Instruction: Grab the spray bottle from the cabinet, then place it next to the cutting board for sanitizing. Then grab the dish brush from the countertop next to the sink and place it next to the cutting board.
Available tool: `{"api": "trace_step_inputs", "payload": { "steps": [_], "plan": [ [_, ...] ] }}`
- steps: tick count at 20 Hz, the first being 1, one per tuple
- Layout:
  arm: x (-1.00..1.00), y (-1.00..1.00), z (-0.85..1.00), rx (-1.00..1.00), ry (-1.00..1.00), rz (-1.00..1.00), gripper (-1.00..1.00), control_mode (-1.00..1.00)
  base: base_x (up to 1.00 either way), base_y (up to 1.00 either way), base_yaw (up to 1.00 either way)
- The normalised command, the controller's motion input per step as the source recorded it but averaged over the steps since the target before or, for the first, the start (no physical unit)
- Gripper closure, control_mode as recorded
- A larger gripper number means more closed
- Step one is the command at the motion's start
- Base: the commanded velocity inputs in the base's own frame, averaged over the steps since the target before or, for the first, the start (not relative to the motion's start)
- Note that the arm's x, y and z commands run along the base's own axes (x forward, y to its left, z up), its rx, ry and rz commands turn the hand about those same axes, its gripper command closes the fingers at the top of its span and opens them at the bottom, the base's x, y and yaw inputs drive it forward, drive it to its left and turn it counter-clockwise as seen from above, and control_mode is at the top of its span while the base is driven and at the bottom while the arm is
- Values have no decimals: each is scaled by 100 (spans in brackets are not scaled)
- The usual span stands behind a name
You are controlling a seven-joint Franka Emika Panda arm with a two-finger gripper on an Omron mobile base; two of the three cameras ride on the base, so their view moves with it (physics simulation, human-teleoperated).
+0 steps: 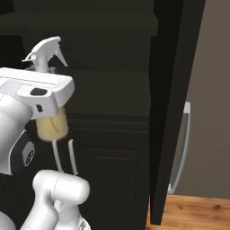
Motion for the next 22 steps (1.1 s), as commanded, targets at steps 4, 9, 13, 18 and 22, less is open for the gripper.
{"api": "trace_step_inputs", "payload": {
  "steps": [4, 9, 13, 18, 22],
  "plan": [
    [0, 10, 0, 0, 31, 21, 100, -100, 0, 0, 0],
    [1, 15, -16, 0, -2, 11, 100, -100, 0, 0, 0],
    [13, 29, -52, 0, -1, 9, 100, -100, 0, 0, 0],
    [37, 30, -69, 0, 0, 8, 100, -100, 0, 0, 0],
    [28, 19, -50, 0, 0, 8, 100, -100, 0, 0, 0]
  ]
}}
